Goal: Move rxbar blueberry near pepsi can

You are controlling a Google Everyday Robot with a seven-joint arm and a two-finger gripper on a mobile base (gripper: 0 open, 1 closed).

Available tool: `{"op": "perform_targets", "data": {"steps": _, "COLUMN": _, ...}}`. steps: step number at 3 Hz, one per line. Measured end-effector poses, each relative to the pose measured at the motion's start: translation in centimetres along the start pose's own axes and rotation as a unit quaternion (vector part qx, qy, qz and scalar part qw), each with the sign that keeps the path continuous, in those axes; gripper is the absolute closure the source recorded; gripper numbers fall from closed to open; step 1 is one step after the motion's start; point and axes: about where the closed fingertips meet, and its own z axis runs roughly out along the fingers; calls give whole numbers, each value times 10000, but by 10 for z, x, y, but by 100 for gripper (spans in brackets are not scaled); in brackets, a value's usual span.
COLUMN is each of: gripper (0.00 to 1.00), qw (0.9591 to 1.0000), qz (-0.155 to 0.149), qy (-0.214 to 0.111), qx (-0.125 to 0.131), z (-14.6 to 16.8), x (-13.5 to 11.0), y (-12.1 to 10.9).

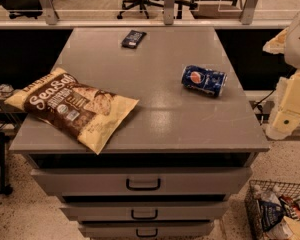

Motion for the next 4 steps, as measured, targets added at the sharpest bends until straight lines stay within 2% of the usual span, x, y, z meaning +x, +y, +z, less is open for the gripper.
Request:
{"op": "perform_targets", "data": {"steps": 2, "gripper": 0, "qw": 9999, "qz": -50, "qy": -95, "qx": 18, "z": 3, "x": -6, "y": -3}}
{"op": "perform_targets", "data": {"steps": 3, "gripper": 0, "qw": 9986, "qz": -97, "qy": -525, "qx": 37, "z": 25, "x": -33, "y": -29}}
{"op": "perform_targets", "data": {"steps": 4, "gripper": 0, "qw": 9943, "qz": -111, "qy": -1053, "qx": 94, "z": 61, "x": -78, "y": -68}}
